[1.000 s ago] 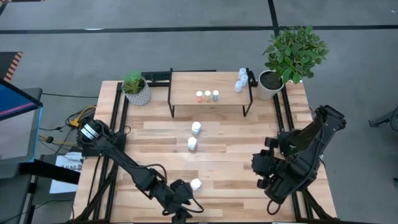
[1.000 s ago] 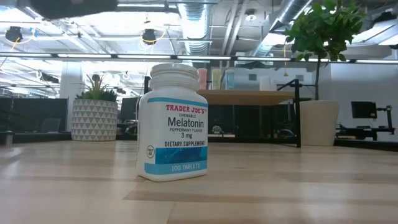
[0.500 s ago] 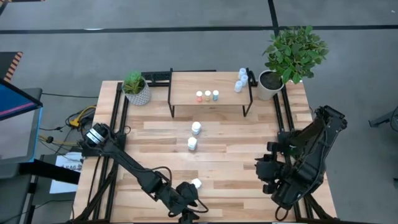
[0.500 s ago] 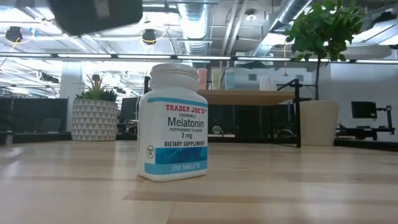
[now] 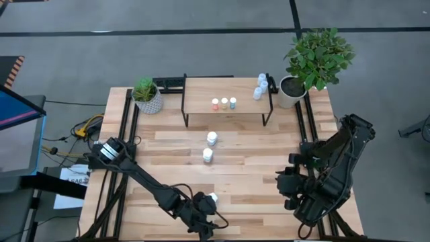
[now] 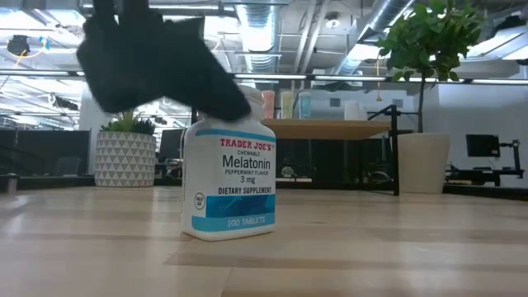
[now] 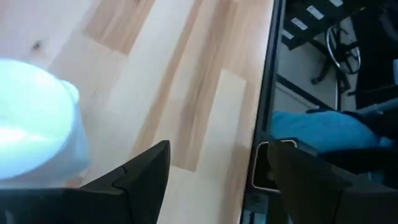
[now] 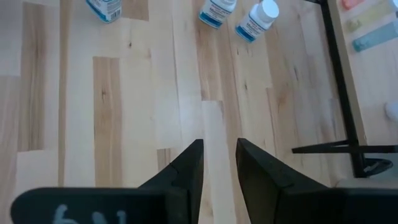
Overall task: Pick and place medicine bottles onto shelf by color
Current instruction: Move the white medicine bottles
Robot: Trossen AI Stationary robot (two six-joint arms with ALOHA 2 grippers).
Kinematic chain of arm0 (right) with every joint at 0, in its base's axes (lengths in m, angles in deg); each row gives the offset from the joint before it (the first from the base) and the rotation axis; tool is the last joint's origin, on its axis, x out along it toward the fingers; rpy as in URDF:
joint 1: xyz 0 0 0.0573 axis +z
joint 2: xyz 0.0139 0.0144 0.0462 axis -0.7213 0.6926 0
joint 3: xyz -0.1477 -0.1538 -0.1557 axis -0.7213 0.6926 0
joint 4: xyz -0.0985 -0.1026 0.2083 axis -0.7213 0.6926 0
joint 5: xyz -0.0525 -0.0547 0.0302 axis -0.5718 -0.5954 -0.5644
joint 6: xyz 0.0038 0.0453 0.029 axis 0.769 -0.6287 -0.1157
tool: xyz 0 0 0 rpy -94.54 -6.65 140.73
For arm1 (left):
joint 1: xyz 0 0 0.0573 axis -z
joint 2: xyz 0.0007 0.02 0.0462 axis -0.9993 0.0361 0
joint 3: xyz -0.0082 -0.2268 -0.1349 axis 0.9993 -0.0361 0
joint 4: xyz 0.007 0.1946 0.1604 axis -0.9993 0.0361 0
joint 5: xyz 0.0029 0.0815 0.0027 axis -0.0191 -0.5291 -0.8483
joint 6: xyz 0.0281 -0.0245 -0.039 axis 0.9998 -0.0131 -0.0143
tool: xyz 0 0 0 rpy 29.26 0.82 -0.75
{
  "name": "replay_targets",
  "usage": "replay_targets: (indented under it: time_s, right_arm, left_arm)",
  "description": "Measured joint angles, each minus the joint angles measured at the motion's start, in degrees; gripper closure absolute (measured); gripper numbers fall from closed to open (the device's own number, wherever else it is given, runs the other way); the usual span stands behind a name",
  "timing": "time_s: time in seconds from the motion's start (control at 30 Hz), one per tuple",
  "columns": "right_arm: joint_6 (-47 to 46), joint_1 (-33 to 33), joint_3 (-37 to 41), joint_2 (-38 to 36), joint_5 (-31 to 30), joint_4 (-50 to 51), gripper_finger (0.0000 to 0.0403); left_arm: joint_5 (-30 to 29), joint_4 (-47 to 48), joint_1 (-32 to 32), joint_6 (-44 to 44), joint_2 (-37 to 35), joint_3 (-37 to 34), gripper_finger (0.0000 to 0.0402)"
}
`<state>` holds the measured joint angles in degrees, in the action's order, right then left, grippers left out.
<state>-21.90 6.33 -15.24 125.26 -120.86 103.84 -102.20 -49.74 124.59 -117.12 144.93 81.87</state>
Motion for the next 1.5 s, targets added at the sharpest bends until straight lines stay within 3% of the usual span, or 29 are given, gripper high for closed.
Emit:
replay_targets:
  time_s: [0.2,0.4,0.63,1.03,1.5]
  right_arm:
    - [0.0,0.0,0.0,0.0,0.0,0.0,0.0287]
    - [0.0,-0.1,0.0,0.0,0.0,0.0,0.0287]
    - [0.0,0.0,0.0,0.0,0.0,0.0,0.0287]
    - [0.0,0.0,0.0,0.0,0.0,0.0,0.0287]
    - [0.0,0.0,0.0,0.0,0.0,0.0,0.0287]
  left_arm:
    - [-1.7,-1.5,-1.4,-0.6,3.2,0.0,0.0145]
    - [-7.3,-0.8,-3.1,2.6,3.2,0.0,0.0145]
    - [-8.1,5.5,-5.6,2.1,3.1,0.0,0.0145]
    - [-11.8,8.0,-10.3,8.1,3.1,0.0,0.0145]
    - [-16.0,13.3,-14.4,5.8,3.1,0.0,0.0145]
